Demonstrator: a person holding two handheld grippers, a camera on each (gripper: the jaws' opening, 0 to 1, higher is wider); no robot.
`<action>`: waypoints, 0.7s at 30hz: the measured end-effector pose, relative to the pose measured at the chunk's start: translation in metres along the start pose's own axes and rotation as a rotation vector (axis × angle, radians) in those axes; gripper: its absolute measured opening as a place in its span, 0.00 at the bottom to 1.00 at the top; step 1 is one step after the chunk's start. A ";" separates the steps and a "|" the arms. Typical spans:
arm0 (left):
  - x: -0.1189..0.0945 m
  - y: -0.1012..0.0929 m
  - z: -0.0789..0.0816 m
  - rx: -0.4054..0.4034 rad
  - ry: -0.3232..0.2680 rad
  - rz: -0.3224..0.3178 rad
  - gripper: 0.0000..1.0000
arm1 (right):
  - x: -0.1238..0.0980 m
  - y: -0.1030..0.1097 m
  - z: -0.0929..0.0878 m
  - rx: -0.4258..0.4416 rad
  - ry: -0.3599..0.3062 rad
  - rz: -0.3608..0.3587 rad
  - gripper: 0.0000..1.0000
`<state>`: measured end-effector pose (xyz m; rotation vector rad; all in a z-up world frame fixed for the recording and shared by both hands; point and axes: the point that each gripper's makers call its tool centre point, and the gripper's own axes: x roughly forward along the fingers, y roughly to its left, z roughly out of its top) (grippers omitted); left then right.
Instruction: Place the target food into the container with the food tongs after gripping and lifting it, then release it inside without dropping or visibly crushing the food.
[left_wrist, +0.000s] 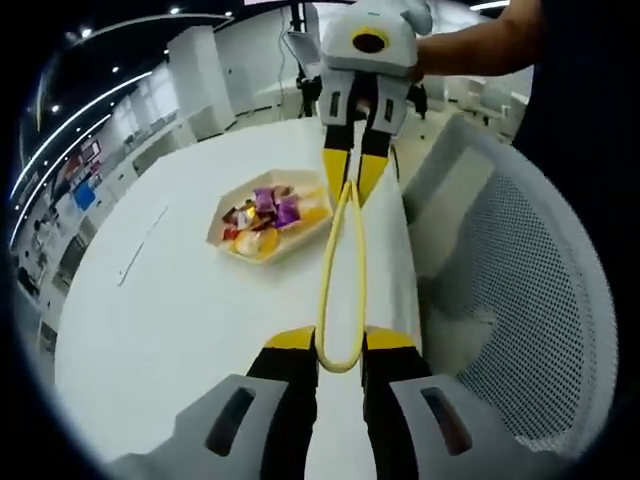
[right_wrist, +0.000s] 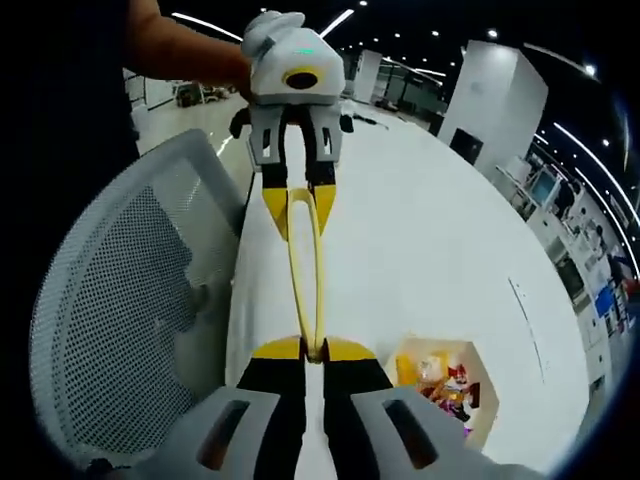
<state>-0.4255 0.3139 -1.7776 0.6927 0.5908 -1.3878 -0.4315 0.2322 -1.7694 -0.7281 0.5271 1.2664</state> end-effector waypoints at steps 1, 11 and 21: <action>0.003 -0.002 -0.004 -0.008 0.008 -0.009 0.12 | 0.003 0.002 -0.003 0.012 0.002 0.004 0.04; 0.031 -0.011 -0.028 -0.024 0.068 -0.042 0.12 | 0.029 0.012 -0.033 0.026 0.048 0.022 0.11; 0.051 -0.012 -0.048 -0.032 0.113 -0.051 0.12 | 0.050 0.016 -0.052 0.043 0.084 0.045 0.15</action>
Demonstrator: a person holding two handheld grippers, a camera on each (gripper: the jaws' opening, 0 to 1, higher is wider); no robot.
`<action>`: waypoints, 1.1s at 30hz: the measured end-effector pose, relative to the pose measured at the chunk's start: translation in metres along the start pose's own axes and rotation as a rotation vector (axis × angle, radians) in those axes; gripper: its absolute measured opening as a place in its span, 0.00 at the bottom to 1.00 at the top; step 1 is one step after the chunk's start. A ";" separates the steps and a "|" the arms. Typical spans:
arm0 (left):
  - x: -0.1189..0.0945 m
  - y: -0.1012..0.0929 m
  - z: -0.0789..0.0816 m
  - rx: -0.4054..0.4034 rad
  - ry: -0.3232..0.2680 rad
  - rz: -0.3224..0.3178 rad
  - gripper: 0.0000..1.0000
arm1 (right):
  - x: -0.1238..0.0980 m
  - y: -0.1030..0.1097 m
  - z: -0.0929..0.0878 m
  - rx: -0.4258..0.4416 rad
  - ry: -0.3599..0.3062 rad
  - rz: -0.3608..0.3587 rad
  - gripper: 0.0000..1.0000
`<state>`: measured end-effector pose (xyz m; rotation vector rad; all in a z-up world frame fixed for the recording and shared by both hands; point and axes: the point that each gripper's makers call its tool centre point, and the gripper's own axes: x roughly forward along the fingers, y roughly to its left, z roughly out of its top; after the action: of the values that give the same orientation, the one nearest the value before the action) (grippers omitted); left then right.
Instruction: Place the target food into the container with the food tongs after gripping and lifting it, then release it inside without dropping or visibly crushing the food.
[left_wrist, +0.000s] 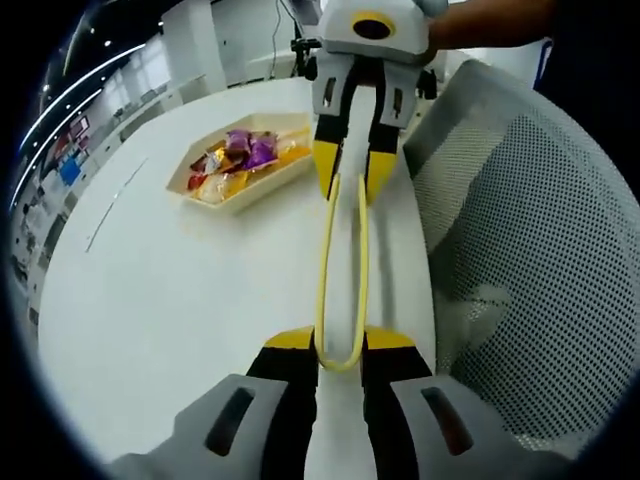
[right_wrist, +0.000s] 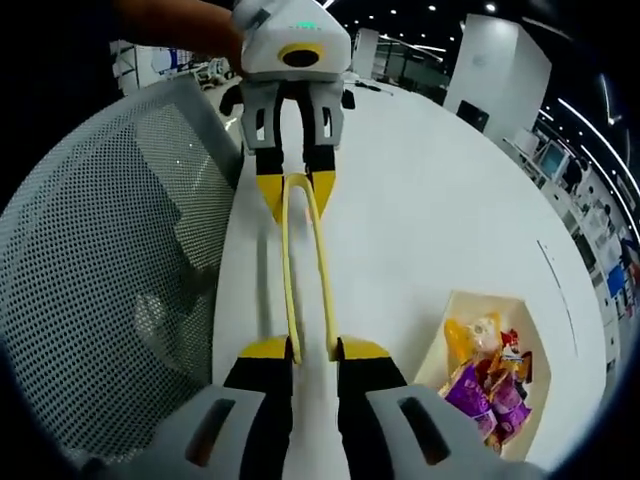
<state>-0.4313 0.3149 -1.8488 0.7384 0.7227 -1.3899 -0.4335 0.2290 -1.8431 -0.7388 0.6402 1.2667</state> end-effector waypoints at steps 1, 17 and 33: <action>0.001 0.001 -0.002 0.003 0.004 0.005 0.12 | 0.001 0.000 -0.001 0.002 0.002 0.003 0.15; -0.002 0.006 -0.016 -0.002 0.019 0.038 0.12 | 0.010 -0.006 -0.004 -0.016 -0.009 0.011 0.16; -0.044 0.027 0.004 -0.212 -0.223 0.160 0.43 | 0.007 -0.011 -0.008 0.059 -0.056 -0.030 0.33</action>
<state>-0.4061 0.3384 -1.8099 0.4558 0.6100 -1.2057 -0.4217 0.2255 -1.8515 -0.6603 0.6159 1.2315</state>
